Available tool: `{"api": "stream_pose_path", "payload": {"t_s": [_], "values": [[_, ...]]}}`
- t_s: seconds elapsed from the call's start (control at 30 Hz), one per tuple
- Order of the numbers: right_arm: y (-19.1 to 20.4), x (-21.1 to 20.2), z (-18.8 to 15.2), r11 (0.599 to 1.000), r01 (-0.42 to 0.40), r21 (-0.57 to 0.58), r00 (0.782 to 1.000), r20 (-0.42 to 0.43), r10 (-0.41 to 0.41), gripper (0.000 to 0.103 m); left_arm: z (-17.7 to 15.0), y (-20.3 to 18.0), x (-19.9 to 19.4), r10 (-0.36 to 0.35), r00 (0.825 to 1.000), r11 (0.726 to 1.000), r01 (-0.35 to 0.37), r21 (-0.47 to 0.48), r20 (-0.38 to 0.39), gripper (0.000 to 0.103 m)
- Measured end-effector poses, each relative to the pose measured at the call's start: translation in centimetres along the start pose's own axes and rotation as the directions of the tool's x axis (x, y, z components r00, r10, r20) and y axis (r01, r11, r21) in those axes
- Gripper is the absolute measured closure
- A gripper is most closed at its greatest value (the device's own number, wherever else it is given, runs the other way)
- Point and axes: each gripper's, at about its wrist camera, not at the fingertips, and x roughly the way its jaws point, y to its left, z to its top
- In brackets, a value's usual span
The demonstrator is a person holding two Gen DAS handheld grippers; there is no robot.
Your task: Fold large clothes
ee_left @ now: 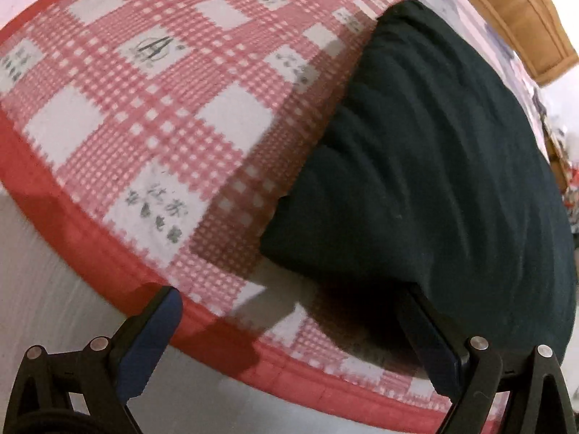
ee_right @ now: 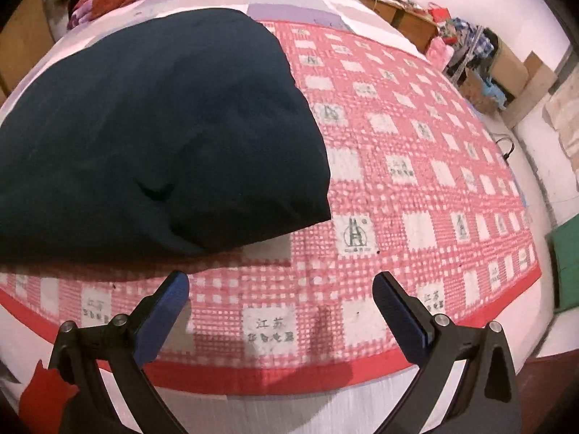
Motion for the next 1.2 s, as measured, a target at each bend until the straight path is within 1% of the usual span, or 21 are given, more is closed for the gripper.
{"api": "stream_pose_path", "payload": {"t_s": [0.07,0.1,0.17,0.2,0.27,0.37,0.43,0.47,0.5,0.57,0.67,0.7,0.8,0.87,0.9,0.97,1.0,1.03,1.1,1.13,1.2], "values": [[0.5,-0.2,0.1,1.000,-0.011,-0.016,1.000,0.006,0.011,0.000,0.6,-0.8,0.3,-0.032,0.999,0.999,0.032,0.024,-0.015,0.005],[0.7,-0.1,0.2,1.000,-0.015,-0.020,1.000,0.004,0.015,0.000,0.5,-1.2,0.5,-0.039,0.999,0.999,0.040,0.031,-0.023,0.005],[0.8,0.0,0.6,1.000,-0.018,-0.014,1.000,0.006,0.018,0.000,1.4,-2.2,1.3,-0.052,0.998,0.998,0.053,0.039,-0.033,0.005],[0.8,0.0,0.9,1.000,-0.019,-0.006,1.000,0.008,0.019,0.000,1.0,-2.5,1.4,-0.054,0.998,0.998,0.055,0.039,-0.029,0.005],[0.6,0.0,1.6,0.999,-0.029,0.014,0.999,0.016,0.029,0.000,2.1,-3.0,1.7,-0.055,0.998,0.998,0.055,0.037,-0.008,0.005],[0.5,0.0,2.4,0.999,-0.040,0.014,0.999,0.027,0.040,0.000,3.9,-2.9,2.1,-0.072,0.997,0.997,0.072,0.022,0.005,0.005],[0.2,0.4,3.3,0.998,-0.064,0.012,0.998,0.022,0.064,0.000,5.2,-2.9,3.2,-0.079,0.997,0.996,0.080,0.038,-0.027,0.005],[0.0,0.8,3.8,0.996,-0.086,0.021,0.996,0.016,0.086,0.000,5.8,-3.2,4.1,-0.089,0.994,0.994,0.093,0.053,-0.065,0.005],[-0.2,1.1,4.2,0.993,-0.111,0.033,0.994,0.011,0.110,0.000,6.4,-3.7,4.9,-0.090,0.991,0.992,0.098,0.080,-0.100,0.005],[-0.7,1.7,5.2,0.985,-0.159,0.069,0.987,0.006,0.159,0.000,7.1,-5.0,5.9,-0.114,0.983,0.980,0.135,0.148,-0.142,0.005],[-1.4,2.9,7.3,0.964,-0.242,0.115,0.970,0.003,0.243,0.000,8.1,-7.4,7.5,-0.111,0.975,0.963,0.153,0.221,-0.194,0.004],[-1.6,3.5,8.1,0.955,-0.270,0.122,0.962,-0.004,0.272,0.000,8.3,-7.7,7.8,-0.106,0.973,0.961,0.154,0.231,-0.204,0.003],[-1.8,5.3,10.0,0.936,-0.328,0.124,0.941,-0.042,0.336,0.000,8.7,-8.5,8.8,-0.097,0.968,0.954,0.157,0.255,-0.232,0.000],[-2.0,6.3,11.1,0.924,-0.366,0.113,0.925,-0.062,0.374,0.000,8.8,-8.7,9.1,-0.092,0.966,0.950,0.158,0.271,-0.244,0.000],[-2.0,7.0,11.6,0.914,-0.392,0.103,0.913,-0.081,0.400,0.000,8.7,-8.9,9.3,-0.095,0.964,0.944,0.166,0.284,-0.247,0.000],[-1.7,8.5,12.3,0.904,-0.420,0.080,0.895,-0.129,0.428,0.000,8.8,-9.5,10.1,-0.087,0.960,0.933,0.172,0.316,-0.266,0.000],[-1.4,9.4,12.6,0.894,-0.442,0.075,0.881,-0.152,0.448,0.000,8.8,-10.0,10.6,-0.082,0.958,0.931,0.172,0.322,-0.276,0.000],[-1.3,10.3,12.8,0.879,-0.467,0.096,0.862,-0.173,0.477,0.000,8.8,-10.4,10.9,-0.073,0.956,0.929,0.169,0.329,-0.285,0.000],[-1.2,12.0,12.9,0.844,-0.506,0.177,0.818,-0.213,0.535,0.000,8.7,-11.4,11.6,-0.055,0.955,0.923,0.160,0.351,-0.293,0.000],[-1.0,12.4,13.1,0.836,-0.513,0.194,0.809,-0.215,0.547,0.000,8.8,-11.7,11.9,-0.052,0.956,0.921,0.158,0.357,-0.289,0.000],[-0.1,12.6,13.2,0.839,-0.506,0.198,0.812,-0.218,0.541,0.000,8.5,-12.2,12.2,-0.046,0.961,0.915,0.150,0.375,-0.271,0.000]]}}
